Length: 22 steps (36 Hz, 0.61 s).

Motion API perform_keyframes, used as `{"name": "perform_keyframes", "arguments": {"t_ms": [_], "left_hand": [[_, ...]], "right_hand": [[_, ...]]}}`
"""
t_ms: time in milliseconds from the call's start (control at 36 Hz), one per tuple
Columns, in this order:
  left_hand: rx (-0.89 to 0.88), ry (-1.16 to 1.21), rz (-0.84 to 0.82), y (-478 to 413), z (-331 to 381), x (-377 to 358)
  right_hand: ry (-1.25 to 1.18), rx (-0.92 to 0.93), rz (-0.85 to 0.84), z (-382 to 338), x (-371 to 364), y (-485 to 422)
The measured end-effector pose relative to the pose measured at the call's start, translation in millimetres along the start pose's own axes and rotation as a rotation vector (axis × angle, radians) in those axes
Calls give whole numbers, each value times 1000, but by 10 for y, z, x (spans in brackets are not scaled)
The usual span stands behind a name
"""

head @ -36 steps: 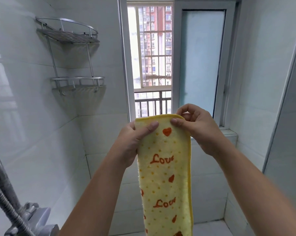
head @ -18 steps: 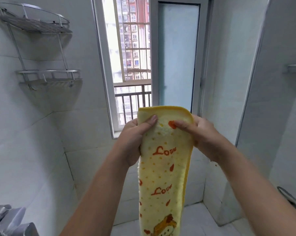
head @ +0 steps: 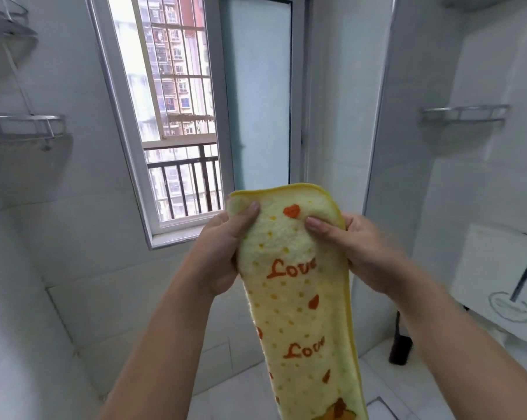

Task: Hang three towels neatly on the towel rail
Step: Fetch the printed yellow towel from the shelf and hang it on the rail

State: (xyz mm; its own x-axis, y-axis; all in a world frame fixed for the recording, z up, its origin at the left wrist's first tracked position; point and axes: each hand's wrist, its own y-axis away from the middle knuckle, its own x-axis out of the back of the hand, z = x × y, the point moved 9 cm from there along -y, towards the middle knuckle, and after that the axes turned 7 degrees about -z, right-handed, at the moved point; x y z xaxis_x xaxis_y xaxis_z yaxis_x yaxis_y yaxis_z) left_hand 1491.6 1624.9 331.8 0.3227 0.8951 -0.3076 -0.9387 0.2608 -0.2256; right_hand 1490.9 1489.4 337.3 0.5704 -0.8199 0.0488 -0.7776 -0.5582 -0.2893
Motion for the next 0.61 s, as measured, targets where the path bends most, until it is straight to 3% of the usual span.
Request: {"name": "perform_keyframes", "arguments": {"t_ms": [194,417,611], "left_hand": [[20,20,-136,-144,-94,-222],[93,-68,-448,-193,-261,-750],[76,-7,-605,-252,-339,-1252]], "right_hand": [[33,11,179,-133,177,223],[3,73,451,-356,444,622],[57,67,628,-496,634,1105]]}}
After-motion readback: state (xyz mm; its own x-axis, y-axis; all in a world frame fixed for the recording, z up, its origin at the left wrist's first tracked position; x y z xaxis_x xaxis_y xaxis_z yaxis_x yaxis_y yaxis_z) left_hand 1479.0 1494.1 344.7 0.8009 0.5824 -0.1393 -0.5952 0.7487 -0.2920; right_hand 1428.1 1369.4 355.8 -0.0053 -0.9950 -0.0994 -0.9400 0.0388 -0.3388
